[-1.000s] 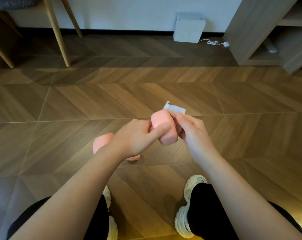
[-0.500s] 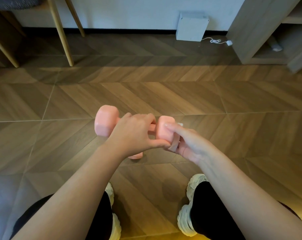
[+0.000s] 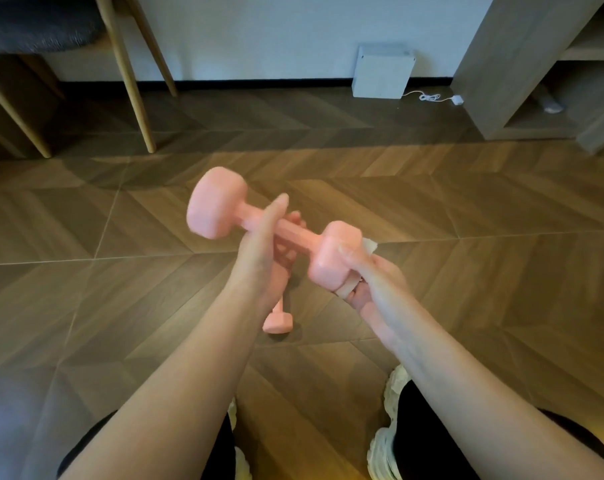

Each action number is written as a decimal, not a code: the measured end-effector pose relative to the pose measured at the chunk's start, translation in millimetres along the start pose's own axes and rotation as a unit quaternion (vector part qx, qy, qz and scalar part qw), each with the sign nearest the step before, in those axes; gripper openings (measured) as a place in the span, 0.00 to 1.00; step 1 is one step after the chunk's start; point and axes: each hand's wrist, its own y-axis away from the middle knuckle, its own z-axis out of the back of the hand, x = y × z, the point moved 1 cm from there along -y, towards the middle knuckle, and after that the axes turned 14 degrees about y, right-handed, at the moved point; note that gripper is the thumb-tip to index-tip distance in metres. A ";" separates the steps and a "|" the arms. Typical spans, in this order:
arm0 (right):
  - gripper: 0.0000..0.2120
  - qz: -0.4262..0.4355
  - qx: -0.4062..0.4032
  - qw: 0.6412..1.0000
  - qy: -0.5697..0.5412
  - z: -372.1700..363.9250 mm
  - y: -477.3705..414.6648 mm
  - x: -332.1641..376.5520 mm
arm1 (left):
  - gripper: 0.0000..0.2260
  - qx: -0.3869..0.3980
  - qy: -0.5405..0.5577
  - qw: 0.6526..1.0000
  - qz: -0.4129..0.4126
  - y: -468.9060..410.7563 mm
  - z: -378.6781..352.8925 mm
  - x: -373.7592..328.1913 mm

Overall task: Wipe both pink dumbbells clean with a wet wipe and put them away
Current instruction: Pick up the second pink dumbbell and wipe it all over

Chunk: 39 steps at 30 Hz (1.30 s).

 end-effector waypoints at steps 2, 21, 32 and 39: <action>0.25 0.018 0.009 0.999 0.033 -11.8 5.0 -5.2 | 0.10 -0.042 0.163 0.986 -0.017 3.2 -2.0 -3.6; 0.33 0.243 0.043 0.950 0.193 -14.6 21.2 16.9 | 0.14 -0.063 0.205 0.976 -0.028 7.8 -0.3 -19.6; 0.26 -0.032 0.144 0.987 0.070 -18.2 11.3 2.5 | 0.15 -0.047 0.202 0.978 -0.017 10.0 -6.9 -7.1; 0.21 0.021 0.218 0.973 0.072 -6.9 8.5 4.0 | 0.15 -0.053 0.190 0.980 -0.027 5.4 -5.7 -11.9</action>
